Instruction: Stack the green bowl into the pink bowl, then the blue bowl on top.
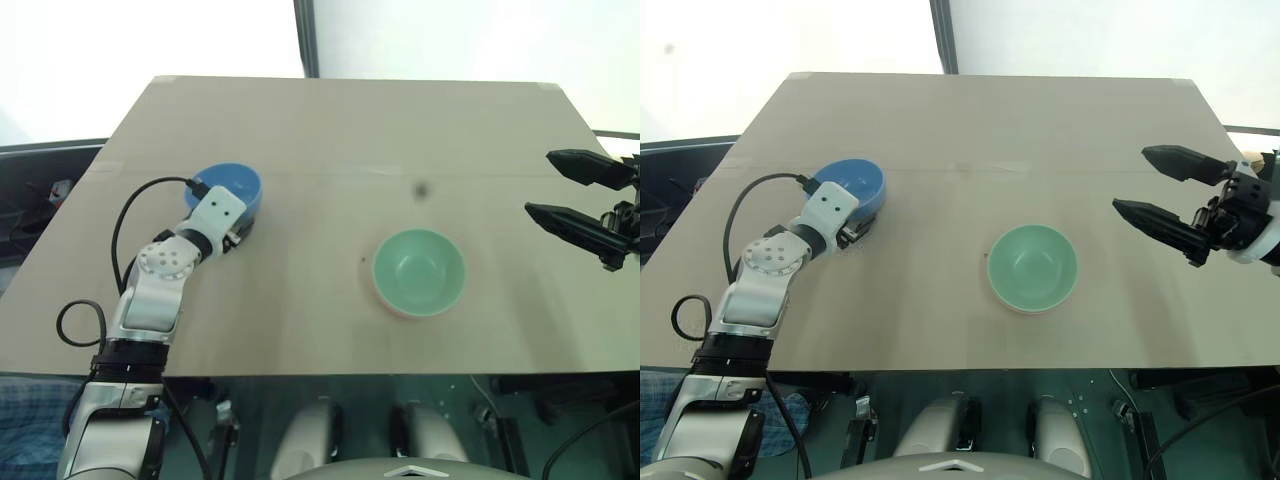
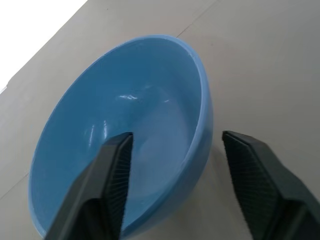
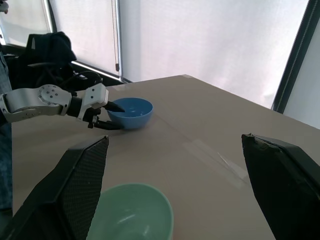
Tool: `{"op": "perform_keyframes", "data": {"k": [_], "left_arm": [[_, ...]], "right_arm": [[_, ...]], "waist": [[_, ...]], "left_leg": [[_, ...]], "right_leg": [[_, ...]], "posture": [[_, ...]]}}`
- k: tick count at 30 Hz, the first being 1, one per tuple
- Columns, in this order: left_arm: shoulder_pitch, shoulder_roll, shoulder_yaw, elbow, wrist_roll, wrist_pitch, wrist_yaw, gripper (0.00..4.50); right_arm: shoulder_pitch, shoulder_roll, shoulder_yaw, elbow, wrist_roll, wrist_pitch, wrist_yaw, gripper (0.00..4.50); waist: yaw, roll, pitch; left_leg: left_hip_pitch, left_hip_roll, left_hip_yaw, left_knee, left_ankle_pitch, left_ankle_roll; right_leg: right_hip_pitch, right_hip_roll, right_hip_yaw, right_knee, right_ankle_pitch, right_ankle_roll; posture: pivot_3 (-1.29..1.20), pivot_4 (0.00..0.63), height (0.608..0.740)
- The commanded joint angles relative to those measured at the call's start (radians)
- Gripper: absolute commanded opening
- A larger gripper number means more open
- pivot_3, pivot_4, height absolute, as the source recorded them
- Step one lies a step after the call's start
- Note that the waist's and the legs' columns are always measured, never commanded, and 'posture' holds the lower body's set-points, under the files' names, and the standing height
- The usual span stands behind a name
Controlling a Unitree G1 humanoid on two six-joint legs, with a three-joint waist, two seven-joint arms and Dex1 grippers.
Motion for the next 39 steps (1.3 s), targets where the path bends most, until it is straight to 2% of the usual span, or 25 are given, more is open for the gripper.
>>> {"op": "perform_keyframes", "data": {"k": [1, 4, 9, 13, 15, 19, 28, 33, 39], "left_arm": [[-0.017, 0.018, 0.012, 0.001, -0.001, -0.003, -0.003, 1.32], [-0.024, 0.017, 0.008, 0.015, 0.003, -0.010, -0.005, 0.09], [-0.052, 0.005, 0.004, 0.040, -0.010, -0.039, -0.017, 0.09], [-0.119, -0.035, -0.023, 0.047, -0.084, -0.131, -0.121, 0.09], [-0.157, -0.056, -0.060, 0.036, -0.125, -0.208, -0.216, 0.09], [-0.176, -0.077, -0.172, -0.082, -0.260, -0.329, -0.512, 0.09], [-0.198, -0.084, -0.353, -0.189, -0.390, -0.508, -0.917, 0.09], [-0.223, -0.089, -0.389, -0.141, -0.368, -0.627, -1.012, 0.09], [-0.302, -0.156, -0.413, 0.011, -0.288, -0.818, -1.004, 0.09]], "right_arm": [[0.004, -0.013, -0.020, -0.018, 0.012, -0.021, -0.003, 4.50], [0.011, -0.013, -0.023, -0.022, 0.012, -0.024, -0.006, 4.50], [0.017, -0.018, -0.033, -0.021, 0.014, -0.029, -0.006, 4.50], [0.017, -0.022, -0.035, -0.017, 0.015, -0.032, -0.005, 4.50], [0.015, -0.022, -0.032, -0.016, 0.015, -0.034, -0.006, 4.50], [0.019, -0.018, -0.032, -0.024, 0.018, -0.036, -0.007, 4.50], [0.075, -0.012, -0.059, -0.070, 0.019, -0.039, -0.030, 4.50], [0.106, -0.011, -0.080, -0.096, 0.031, -0.037, -0.050, 4.50], [0.136, -0.010, -0.096, -0.118, 0.042, -0.039, -0.072, 4.50]], "waist": [[0.000, 0.000, 0.000], [0.000, 0.000, 0.000], [0.001, 0.000, 0.000], [0.004, 0.000, 0.000], [0.006, 0.000, 0.000], [0.005, 0.000, 0.000], [-0.002, 0.000, -0.001], [-0.001, 0.000, -0.001], [0.000, 0.000, 0.000]], "left_leg": [[0.000, 0.000, 0.000, 0.000, 0.000, 0.000], [0.000, 0.000, 0.000, 0.000, 0.000, 0.000], [0.000, 0.000, 0.000, 0.000, 0.000, 0.000], [0.000, 0.000, 0.000, 0.000, 0.000, 0.000], [0.000, 0.000, 0.000, 0.001, 0.000, 0.000], [0.000, 0.000, 0.000, 0.001, 0.000, 0.000], [0.001, 0.001, 0.001, 0.001, 0.001, -0.001], [0.003, 0.001, 0.001, 0.004, -0.001, 0.002], [0.003, 0.000, 0.001, 0.005, -0.001, 0.003]], "right_leg": [[0.000, 0.000, 0.000, 0.000, 0.000, 0.000], [0.000, 0.000, 0.000, 0.000, 0.000, 0.000], [0.000, 0.000, 0.000, 0.000, 0.000, 0.000], [0.000, 0.000, 0.000, 0.000, 0.000, 0.000], [0.000, 0.000, 0.000, 0.000, 0.000, 0.000], [0.000, 0.000, 0.000, 0.000, 0.000, 0.000], [0.001, 0.002, 0.001, 0.002, 0.000, 0.000], [0.003, 0.002, 0.001, 0.003, 0.000, 0.000], [0.004, 0.003, 0.000, 0.003, 0.000, 0.000]], "posture": [[0.00, 0.150, 0.740], [0.00, 0.150, 0.740], [0.00, 0.150, 0.740], [0.00, 0.150, 0.740], [0.00, 0.150, 0.740], [0.00, 0.150, 0.740], [0.00, 0.150, 0.740], [0.00, 0.150, 0.740], [0.00, 0.150, 0.740]]}}
